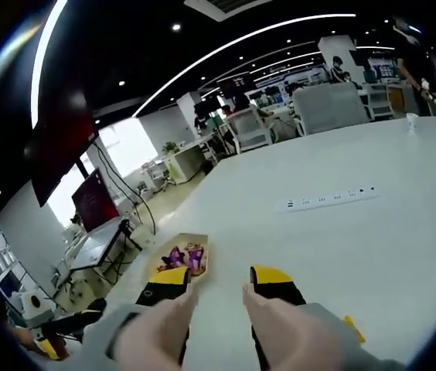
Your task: Place the target food into the container with the food tongs after gripping and lifting it, then release it inside without dropping or visibly crushing the food.
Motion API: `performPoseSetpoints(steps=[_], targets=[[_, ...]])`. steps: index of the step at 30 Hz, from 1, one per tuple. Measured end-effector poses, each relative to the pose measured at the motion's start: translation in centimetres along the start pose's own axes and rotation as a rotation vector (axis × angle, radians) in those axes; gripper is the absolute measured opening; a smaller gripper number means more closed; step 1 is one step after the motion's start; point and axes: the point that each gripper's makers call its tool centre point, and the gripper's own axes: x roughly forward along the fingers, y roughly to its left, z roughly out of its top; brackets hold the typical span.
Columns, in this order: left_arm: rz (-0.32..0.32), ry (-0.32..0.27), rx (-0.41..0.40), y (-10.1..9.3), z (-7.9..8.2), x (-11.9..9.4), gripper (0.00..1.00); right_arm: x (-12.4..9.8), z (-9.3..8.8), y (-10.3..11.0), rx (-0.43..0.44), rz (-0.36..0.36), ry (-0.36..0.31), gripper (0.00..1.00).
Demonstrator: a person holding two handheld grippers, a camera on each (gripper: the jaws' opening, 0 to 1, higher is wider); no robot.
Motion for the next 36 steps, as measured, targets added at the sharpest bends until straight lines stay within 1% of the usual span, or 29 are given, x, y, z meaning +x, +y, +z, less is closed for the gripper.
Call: performPoseSetpoints(steps=[3, 8, 13, 16, 17, 20, 22, 28, 33, 36], targets=[[-0.004, 0.018, -0.01, -0.1, -0.4, 0.0, 0.99, -0.3, -0.3, -0.3, -0.005, -0.014, 0.003, 0.3], [-0.026, 0.019, 0.002, -0.6, -0.5, 0.1, 0.97, -1.0, -0.8, -1.3, -0.001, -0.036, 0.005, 0.3], [-0.036, 0.027, 0.0, -0.8, -0.7, 0.2, 0.96, -1.4, -1.2, -2.1, 0.005, -0.056, 0.008, 0.3], [-0.037, 0.035, -0.004, -0.8, -0.9, 0.3, 0.97, -1.5, -1.3, -2.5, 0.006, -0.068, 0.008, 0.3], [-0.032, 0.045, -0.01, -0.8, -1.1, 0.3, 0.99, -1.6, -1.3, -2.6, 0.007, -0.071, 0.008, 0.3], [-0.018, 0.067, -0.013, -0.4, -1.5, 0.3, 0.99, -1.7, -1.4, -2.9, 0.009, -0.082, 0.006, 0.3], [-0.013, 0.064, -0.011, -0.3, -1.5, 0.2, 0.99, -1.8, -1.6, -3.2, 0.012, -0.092, 0.006, 0.3], [-0.016, 0.066, -0.018, -0.6, -1.5, 0.3, 0.99, -2.2, -1.9, -4.2, 0.056, -0.129, -0.013, 0.3], [-0.02, 0.078, -0.02, -0.9, -1.6, 0.3, 0.99, -2.6, -2.2, -4.9, 0.065, -0.152, -0.015, 0.3], [-0.023, 0.074, -0.025, -1.0, -1.3, 0.2, 0.99, -3.1, -2.3, -5.7, 0.078, -0.179, -0.03, 0.3]])
